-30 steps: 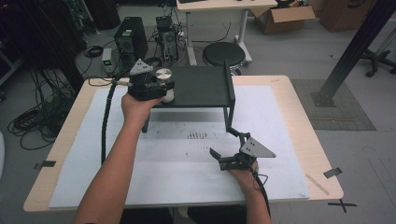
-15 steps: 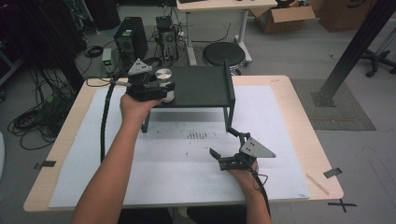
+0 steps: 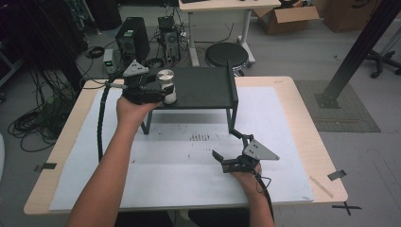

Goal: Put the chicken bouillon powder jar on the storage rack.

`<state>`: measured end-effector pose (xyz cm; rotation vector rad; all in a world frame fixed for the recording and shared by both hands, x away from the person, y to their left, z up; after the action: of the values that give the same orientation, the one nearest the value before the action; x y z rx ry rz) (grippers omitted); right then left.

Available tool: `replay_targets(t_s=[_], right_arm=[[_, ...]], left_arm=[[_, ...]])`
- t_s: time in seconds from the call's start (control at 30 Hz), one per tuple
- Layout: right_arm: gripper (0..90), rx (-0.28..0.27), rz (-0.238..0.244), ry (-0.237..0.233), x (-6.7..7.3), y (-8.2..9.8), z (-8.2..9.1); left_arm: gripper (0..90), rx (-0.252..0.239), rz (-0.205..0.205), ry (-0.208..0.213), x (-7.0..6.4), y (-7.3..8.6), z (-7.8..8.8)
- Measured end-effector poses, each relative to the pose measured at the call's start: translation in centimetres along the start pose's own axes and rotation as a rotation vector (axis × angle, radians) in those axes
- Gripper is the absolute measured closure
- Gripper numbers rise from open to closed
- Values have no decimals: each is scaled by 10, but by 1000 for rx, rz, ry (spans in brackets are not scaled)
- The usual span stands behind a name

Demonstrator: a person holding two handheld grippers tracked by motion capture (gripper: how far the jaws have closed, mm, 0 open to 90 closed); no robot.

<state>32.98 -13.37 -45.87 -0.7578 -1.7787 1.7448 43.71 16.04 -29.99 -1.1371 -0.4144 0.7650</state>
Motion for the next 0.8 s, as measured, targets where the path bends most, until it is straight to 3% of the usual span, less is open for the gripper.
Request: replay_targets(t_s=[0.37,0.57,0.8], right_arm=[[0,0,2,1,0,0,0],[0,-1,2,2,0,0,0],[0,-2,4,2,0,0,0]], left_arm=[[99,0,3,-13,2,6,14],[79,-6,19,0,1,8,24],[41,-21,8,8,-2,11,37]])
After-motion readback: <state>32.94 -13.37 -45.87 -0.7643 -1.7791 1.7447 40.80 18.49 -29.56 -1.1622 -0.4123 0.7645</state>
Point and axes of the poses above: each handheld gripper's, and its own axes: z roughly backward along the jaws, y roughly out of its underside, x roughly to its left, the point moved 4 cm from there along -z, roughly forward along the jaws, and after that the axes turned 6 degrees about y, right-handed, at the moved point
